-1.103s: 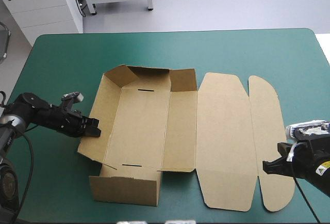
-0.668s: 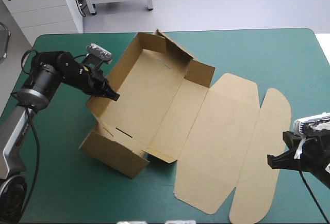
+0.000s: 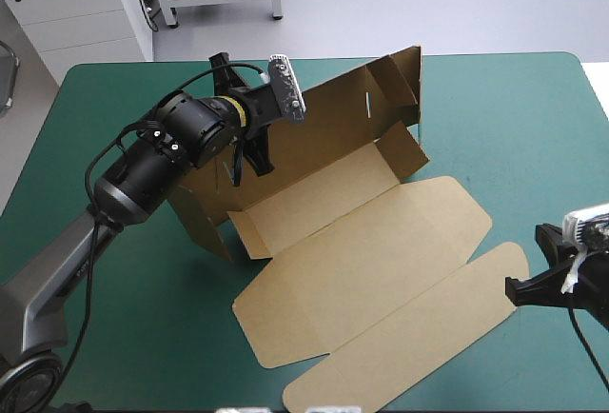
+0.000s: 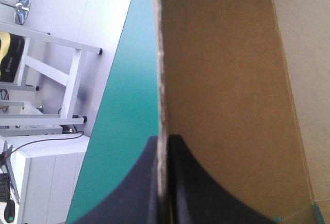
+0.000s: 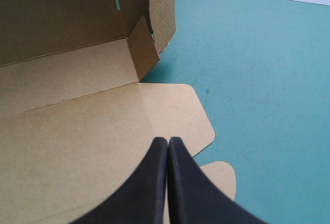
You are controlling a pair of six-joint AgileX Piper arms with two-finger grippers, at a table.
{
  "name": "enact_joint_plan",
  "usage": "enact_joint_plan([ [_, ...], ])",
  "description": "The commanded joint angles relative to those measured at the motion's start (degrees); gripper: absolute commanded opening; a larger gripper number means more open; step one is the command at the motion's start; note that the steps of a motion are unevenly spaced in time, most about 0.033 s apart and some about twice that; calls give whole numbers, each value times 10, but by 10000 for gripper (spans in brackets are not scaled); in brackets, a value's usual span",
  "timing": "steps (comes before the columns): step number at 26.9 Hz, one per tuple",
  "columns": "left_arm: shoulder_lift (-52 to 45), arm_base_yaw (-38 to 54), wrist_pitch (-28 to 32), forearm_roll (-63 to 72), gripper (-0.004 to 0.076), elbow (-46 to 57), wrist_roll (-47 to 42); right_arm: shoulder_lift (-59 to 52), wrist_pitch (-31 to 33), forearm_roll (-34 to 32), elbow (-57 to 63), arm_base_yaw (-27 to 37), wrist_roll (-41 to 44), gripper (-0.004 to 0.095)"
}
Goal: Fold the box
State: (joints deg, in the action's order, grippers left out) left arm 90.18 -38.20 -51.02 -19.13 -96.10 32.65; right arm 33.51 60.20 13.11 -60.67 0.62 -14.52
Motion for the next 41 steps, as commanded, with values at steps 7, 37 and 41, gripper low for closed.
enact_joint_plan([
  [7,-155,-3,280,53,-8,227,129,3,-26,5,-18,3,6,-15],
  [37,-162,-59,422,52,-8,369,194,3,-25,7,-18,3,16,-15],
  [41,-158,-59,422,50,-8,369,192,4,-25,7,-18,3,16,-15],
])
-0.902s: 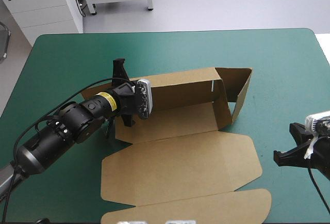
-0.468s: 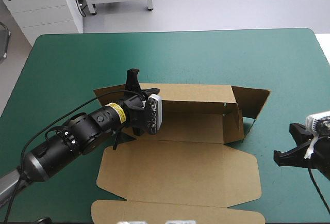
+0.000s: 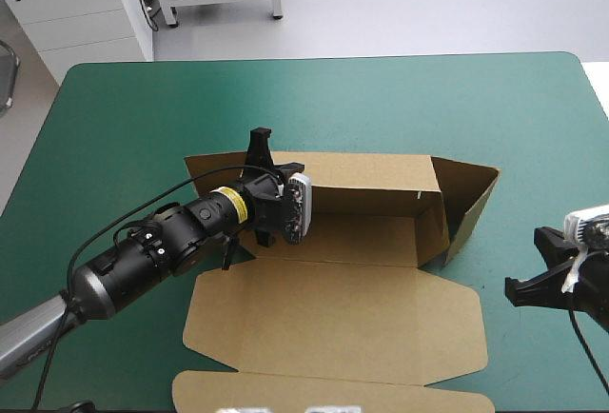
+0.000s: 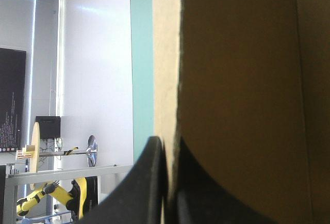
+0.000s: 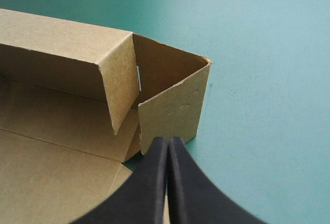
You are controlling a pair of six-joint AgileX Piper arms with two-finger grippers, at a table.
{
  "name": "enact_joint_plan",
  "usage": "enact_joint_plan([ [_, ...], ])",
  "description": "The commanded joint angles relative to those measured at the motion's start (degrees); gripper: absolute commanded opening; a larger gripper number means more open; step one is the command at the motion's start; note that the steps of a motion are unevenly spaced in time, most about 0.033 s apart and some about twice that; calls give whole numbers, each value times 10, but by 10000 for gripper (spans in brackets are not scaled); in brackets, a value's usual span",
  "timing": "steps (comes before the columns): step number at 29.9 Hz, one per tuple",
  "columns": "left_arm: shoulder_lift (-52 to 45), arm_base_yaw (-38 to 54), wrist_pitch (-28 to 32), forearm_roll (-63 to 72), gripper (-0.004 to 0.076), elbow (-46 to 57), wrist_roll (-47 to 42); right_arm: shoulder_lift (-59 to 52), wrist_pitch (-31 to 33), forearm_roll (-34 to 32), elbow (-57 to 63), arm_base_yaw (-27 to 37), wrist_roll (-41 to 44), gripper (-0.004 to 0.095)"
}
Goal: Fold the box
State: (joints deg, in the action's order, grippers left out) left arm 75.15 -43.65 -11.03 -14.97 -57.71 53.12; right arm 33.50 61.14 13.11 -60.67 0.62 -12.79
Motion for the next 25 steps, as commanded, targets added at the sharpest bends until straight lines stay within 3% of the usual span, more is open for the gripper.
enact_joint_plan([
  [1,-7,-4,23,9,-8,-15,-12,4,-35,7,-18,3,-1,-15],
  [20,-6,34,27,-33,-8,-1,-43,26,-53,15,-35,3,9,-12],
  [25,-6,34,45,-33,-8,19,-46,69,-48,15,-87,3,10,40],
])
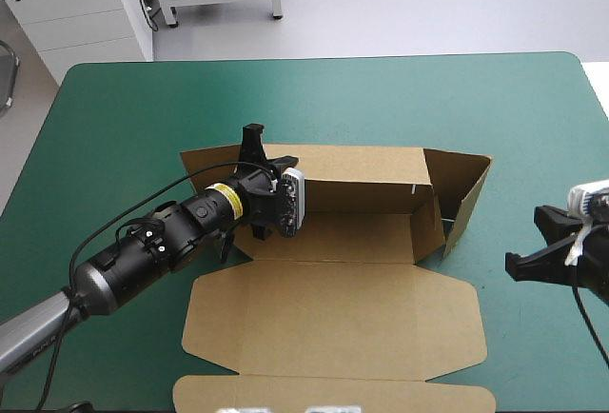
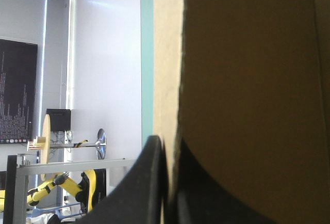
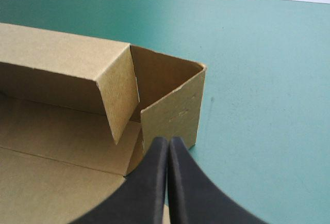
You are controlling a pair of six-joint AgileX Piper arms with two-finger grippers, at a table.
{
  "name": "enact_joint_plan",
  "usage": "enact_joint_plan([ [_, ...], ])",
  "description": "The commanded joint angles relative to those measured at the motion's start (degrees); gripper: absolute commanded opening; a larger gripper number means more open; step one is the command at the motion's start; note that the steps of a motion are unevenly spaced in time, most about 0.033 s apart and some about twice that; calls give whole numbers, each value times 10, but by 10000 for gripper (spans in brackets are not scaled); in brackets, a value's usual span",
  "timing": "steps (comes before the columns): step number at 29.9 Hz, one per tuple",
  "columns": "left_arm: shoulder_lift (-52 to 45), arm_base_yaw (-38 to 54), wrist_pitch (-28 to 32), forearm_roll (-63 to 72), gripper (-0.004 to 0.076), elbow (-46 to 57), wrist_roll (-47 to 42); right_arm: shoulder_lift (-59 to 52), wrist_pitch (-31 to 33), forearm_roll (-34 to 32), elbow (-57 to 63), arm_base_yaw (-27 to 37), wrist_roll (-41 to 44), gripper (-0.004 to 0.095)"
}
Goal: Fold the box
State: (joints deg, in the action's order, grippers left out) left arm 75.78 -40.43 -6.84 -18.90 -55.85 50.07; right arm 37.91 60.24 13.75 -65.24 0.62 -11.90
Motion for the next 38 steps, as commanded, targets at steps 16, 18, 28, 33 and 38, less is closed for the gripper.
enact_joint_plan([
  [16,-13,3,5,-6,-8,11,-29,248,24,-63,-313,3,39,766],
  [18,-13,3,5,-6,-8,11,-29,284,41,-64,-340,3,43,766],
  [28,-13,3,5,-6,-8,11,-40,451,63,-58,-421,3,87,764],
  [33,-13,3,5,-6,-8,11,-40,524,63,-40,-450,3,93,764],
  [38,-13,3,5,-6,-8,11,-40,574,77,-21,-454,3,96,764],
])
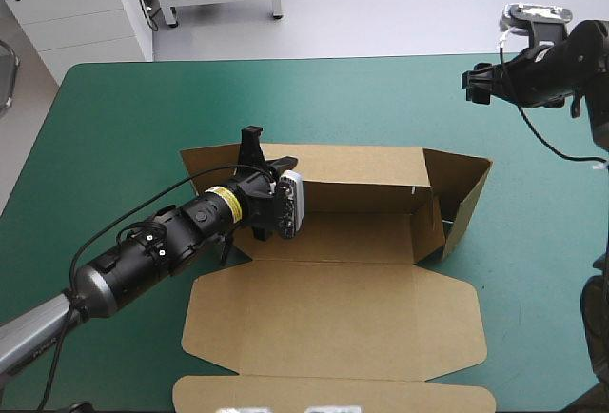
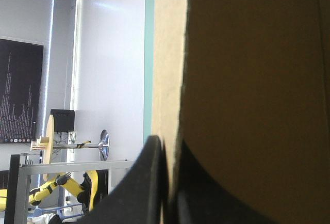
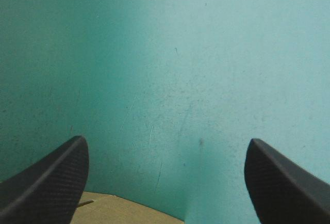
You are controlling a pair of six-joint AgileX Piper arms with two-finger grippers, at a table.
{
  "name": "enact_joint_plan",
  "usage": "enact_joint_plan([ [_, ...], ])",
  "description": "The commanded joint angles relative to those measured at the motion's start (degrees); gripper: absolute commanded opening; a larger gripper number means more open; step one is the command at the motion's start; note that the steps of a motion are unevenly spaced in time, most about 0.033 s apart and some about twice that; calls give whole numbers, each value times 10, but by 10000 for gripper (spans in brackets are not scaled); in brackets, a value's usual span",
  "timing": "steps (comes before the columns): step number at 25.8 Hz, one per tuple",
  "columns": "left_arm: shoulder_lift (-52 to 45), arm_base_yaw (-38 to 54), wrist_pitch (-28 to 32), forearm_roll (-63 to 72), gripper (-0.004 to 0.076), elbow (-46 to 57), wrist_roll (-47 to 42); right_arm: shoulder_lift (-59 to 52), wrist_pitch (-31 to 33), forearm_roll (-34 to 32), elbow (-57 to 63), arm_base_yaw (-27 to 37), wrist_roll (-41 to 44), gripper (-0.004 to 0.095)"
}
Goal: Fold the box
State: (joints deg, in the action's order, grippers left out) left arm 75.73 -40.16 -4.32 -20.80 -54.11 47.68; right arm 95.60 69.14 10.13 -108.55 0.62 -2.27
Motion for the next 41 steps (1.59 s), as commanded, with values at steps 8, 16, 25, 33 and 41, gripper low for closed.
enact_joint_plan([
  [8,-12,0,-20,14,-8,-6,-16,29,27,26,-14,3,-6,764],
  [16,-12,6,-20,16,-8,-6,-16,29,28,70,-12,2,0,762],
  [25,-12,6,-20,17,-8,-6,-16,13,28,72,69,2,-21,741],
  [33,-12,6,-20,17,-8,-6,-16,-53,27,70,182,2,-54,739],
  [41,-12,6,-20,17,-8,-6,-17,-136,-30,103,291,2,-94,737],
])
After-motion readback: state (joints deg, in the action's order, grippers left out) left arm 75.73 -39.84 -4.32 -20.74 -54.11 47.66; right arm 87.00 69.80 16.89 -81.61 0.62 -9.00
